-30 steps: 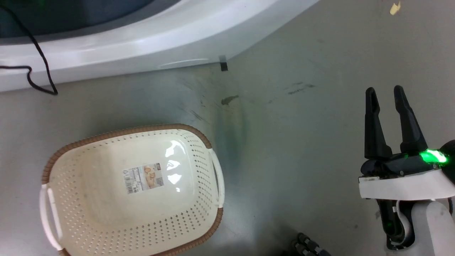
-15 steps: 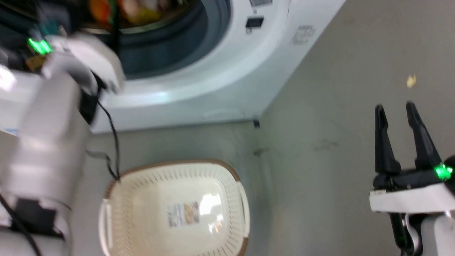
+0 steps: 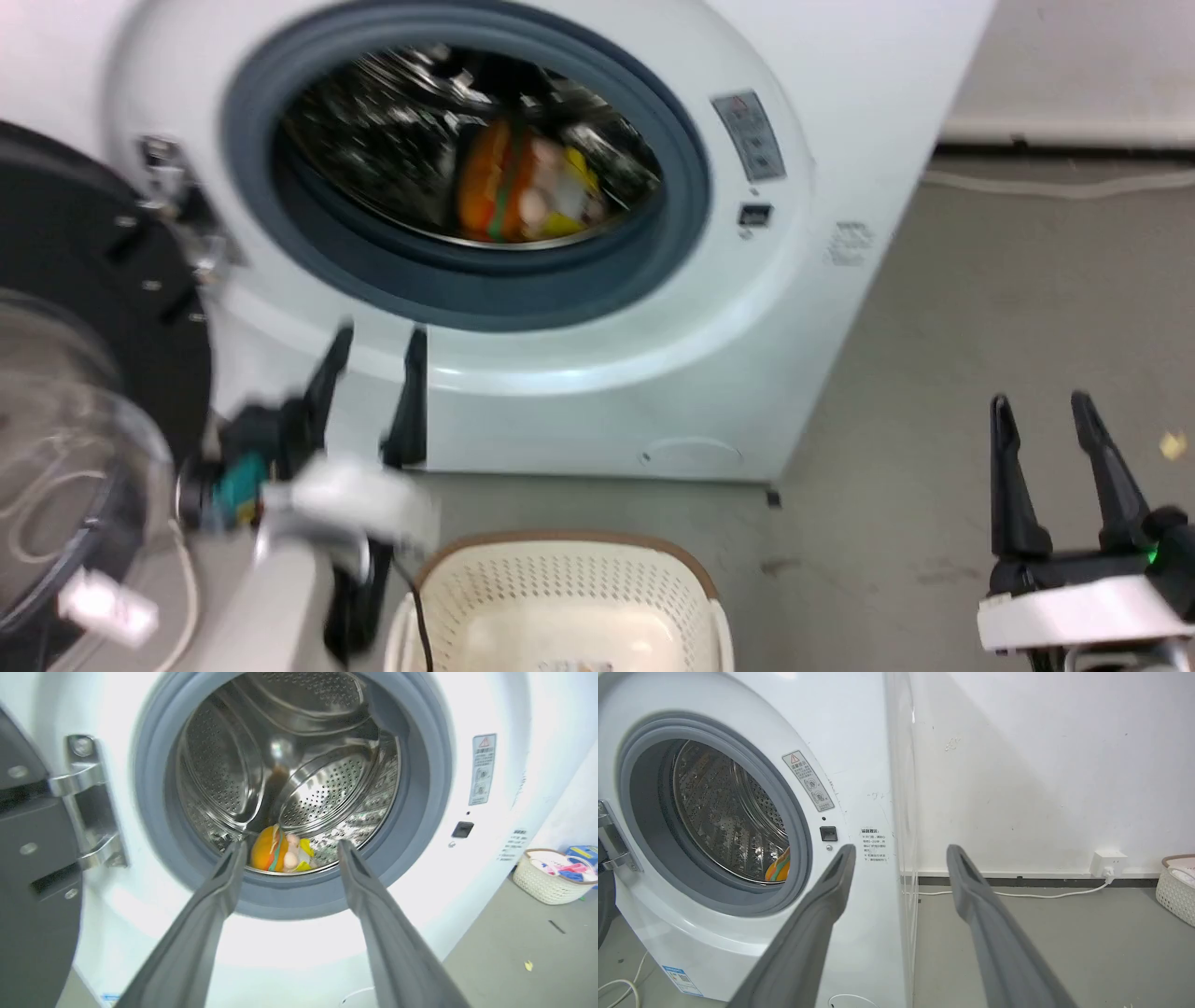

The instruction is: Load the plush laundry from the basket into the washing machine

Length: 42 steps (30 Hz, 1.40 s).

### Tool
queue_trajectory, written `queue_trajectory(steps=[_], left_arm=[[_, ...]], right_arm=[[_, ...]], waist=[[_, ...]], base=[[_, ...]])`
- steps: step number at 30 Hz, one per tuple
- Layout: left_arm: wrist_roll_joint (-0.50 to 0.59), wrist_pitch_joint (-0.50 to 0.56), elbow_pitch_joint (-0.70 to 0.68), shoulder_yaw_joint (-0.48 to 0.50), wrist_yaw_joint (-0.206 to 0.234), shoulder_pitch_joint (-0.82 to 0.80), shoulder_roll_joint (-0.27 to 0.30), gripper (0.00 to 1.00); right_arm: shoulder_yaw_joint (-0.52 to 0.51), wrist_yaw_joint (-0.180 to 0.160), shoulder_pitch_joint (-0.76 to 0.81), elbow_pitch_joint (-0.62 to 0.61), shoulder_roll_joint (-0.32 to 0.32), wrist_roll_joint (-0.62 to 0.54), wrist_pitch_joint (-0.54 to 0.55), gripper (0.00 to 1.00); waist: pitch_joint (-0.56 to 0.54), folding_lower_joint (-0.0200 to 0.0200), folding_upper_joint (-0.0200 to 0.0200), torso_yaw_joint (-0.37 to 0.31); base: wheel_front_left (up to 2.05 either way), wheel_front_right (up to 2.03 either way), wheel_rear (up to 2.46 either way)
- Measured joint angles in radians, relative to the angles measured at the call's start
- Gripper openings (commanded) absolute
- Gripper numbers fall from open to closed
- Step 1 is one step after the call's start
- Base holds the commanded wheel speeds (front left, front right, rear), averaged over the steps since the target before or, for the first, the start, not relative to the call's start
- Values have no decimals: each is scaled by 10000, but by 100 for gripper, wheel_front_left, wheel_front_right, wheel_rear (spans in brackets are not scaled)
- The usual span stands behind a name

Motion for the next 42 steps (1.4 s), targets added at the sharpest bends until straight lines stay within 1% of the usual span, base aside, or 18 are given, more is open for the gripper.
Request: queue_trajectory(steps=[3,7,9,12,15,19,20,42], left_arm=[[278,0,-1041,150,324,1396,-117,100],[941,0,-1735,127,809,2858,-151,100],[1018,0,-2052,178,997,3368,-290,100],[1168,0,-2339,198,1122,3827,-437,100],[1312,0,-2514,267,1135,4148,-533,100],[1448,0,-2612,313,1007,4278,-663,100],[1499,6,-2608,313,1001,4277,-662,0],[1751,368,-2690,518,938,4272,-738,0]], right_arm=[[-4,0,311,56,2,-52,0,100],[33,0,662,221,0,-75,0,100],[69,0,792,305,0,-88,2,100],[138,0,948,407,0,-67,2,100],[272,0,1081,477,2,-65,2,100],[376,0,1113,583,0,-25,2,100],[395,0,1124,596,4,2,6,0],[462,2,1071,589,2,-111,355,0]], waist=[[-414,1,0,314],[-871,0,0,601],[-1017,1,0,711],[-1150,2,0,838],[-1212,2,-1,882],[-1243,3,0,934],[-1243,3,-1,937],[-1237,5,0,942]], base=[[0,0,0],[0,0,0],[0,0,0],[0,0,0],[0,0,0],[0,0,0],[0,0,0],[0,0,0]])
